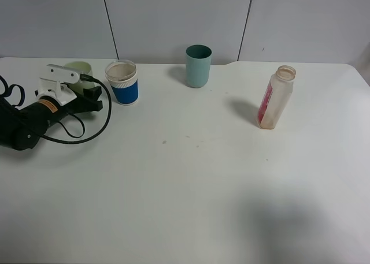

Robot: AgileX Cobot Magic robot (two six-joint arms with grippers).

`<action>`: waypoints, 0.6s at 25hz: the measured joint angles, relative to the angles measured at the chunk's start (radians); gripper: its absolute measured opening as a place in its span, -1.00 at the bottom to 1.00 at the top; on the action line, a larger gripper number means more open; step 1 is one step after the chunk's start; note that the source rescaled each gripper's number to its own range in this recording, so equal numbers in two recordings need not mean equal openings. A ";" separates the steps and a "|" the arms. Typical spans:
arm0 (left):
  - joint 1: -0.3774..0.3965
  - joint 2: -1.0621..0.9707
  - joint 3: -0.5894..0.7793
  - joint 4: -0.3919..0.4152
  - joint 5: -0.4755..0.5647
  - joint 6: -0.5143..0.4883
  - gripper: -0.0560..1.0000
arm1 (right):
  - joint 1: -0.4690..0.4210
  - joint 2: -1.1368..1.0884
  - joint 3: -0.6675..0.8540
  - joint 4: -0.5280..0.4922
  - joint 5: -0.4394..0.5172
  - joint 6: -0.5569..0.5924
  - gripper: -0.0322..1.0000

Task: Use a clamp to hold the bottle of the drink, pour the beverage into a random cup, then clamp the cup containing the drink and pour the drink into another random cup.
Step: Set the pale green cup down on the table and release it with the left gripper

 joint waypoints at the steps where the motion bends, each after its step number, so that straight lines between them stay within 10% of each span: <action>1: 0.000 0.000 0.000 0.000 0.000 0.000 -0.88 | 0.000 0.000 0.000 0.000 0.000 0.000 0.23; 15: 0.000 0.000 0.000 0.000 0.001 -0.048 -0.88 | 0.000 0.000 0.000 0.000 0.000 0.000 0.23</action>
